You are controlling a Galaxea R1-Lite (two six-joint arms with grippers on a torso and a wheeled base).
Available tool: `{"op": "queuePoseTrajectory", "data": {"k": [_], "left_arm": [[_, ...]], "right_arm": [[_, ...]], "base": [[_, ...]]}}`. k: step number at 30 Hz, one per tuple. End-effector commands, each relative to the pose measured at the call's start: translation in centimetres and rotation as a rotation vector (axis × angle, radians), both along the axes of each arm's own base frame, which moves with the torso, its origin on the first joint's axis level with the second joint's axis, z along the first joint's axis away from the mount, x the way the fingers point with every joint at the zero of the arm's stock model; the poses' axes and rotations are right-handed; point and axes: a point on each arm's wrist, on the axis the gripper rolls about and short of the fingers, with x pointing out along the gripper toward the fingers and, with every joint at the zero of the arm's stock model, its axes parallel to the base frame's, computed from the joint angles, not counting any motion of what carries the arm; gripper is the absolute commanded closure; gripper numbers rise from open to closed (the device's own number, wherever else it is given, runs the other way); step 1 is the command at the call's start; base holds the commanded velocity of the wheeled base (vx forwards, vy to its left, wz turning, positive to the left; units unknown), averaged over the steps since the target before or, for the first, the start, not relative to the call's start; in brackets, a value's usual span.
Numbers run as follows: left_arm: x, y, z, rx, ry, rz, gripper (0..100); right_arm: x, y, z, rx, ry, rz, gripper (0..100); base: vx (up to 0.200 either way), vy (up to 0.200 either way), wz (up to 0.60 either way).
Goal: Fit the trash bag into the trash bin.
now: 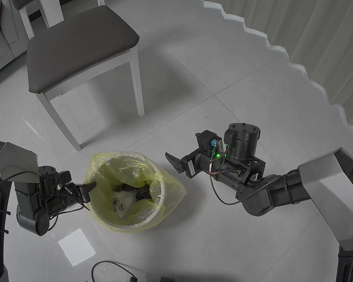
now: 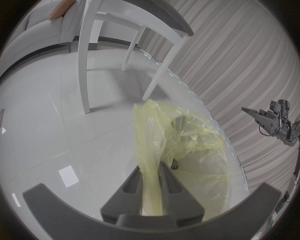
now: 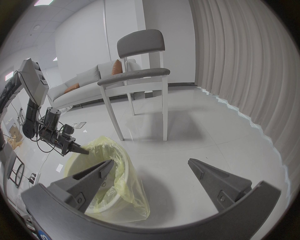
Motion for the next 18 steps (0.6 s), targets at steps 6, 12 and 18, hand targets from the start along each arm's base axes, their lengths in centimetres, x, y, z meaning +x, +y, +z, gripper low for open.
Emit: {"op": "queuePoseTrajectory", "data": {"k": [6, 12, 18], "left_arm": [[-0.07, -0.37, 0.86, -0.012, -0.027, -0.007, 100], [-0.07, 0.01, 0.64, -0.015, -0.020, 0.005, 0], [-0.18, 0.56, 0.68, -0.015, -0.017, 0.019, 0]], "right_arm": [[-0.02, -0.15, 0.25, 0.001, -0.005, -0.002, 0], [-0.02, -0.15, 0.23, 0.001, -0.003, -0.002, 0], [-0.01, -0.15, 0.24, 0.000, -0.002, -0.002, 0]], "base": [[0.000, 0.000, 0.00], [0.000, 0.000, 0.00], [0.000, 0.000, 0.00]]}}
